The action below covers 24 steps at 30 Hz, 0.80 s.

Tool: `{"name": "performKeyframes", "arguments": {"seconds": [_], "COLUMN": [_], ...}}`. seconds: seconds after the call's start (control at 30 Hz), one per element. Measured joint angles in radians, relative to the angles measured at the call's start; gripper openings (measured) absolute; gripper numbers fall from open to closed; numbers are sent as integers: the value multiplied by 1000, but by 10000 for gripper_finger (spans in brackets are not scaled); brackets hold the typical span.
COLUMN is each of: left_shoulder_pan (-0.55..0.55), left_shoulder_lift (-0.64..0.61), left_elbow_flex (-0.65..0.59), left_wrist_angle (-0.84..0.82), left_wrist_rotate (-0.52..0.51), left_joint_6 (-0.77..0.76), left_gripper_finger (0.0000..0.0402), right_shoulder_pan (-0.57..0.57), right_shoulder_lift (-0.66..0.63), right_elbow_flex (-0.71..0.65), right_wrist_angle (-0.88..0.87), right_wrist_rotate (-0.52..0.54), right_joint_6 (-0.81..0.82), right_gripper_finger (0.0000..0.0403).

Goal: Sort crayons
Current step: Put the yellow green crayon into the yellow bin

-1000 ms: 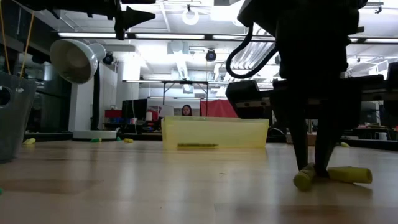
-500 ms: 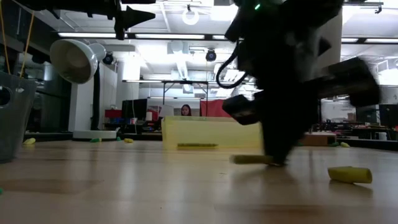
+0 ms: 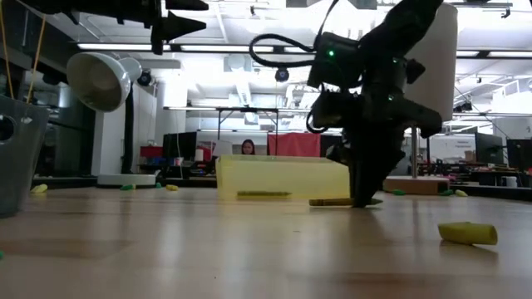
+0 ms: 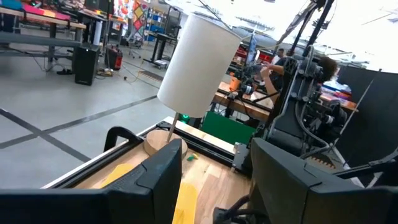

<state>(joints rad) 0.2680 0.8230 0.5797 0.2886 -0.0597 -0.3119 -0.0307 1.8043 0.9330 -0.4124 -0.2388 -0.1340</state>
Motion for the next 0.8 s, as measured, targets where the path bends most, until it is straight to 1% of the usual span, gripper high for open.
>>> {"name": "performKeyframes", "arguments": {"seconds": [0.17,0.27,0.4,0.57,0.7,0.8], "left_shoulder_pan": [0,0,0,0,0,0], "left_shoulder_lift": [0,0,0,0,0,0], "left_elbow_flex": [0,0,0,0,0,0], "left_wrist_angle": [2,21,34,125,193,205], "left_wrist_rotate": [-7,-17,-27,-34,-19,28], "left_joint_6": [5,24,44,29,62,80], "left_gripper_finger": [181,181,181,181,181,181], "right_shoulder_pan": [-25,-47,-94,-172,-222,-227], "right_shoulder_lift": [-102,-184,-275,-383,-431,-428], "right_elbow_flex": [-20,-12,-13,-11,-10,-10], "right_wrist_angle": [-42,36,136,352,628,835], "right_wrist_rotate": [54,44,26,18,10,11], "right_joint_6": [-74,-96,-62,75,247,332], "right_gripper_finger": [0,0,0,0,0,0]}}
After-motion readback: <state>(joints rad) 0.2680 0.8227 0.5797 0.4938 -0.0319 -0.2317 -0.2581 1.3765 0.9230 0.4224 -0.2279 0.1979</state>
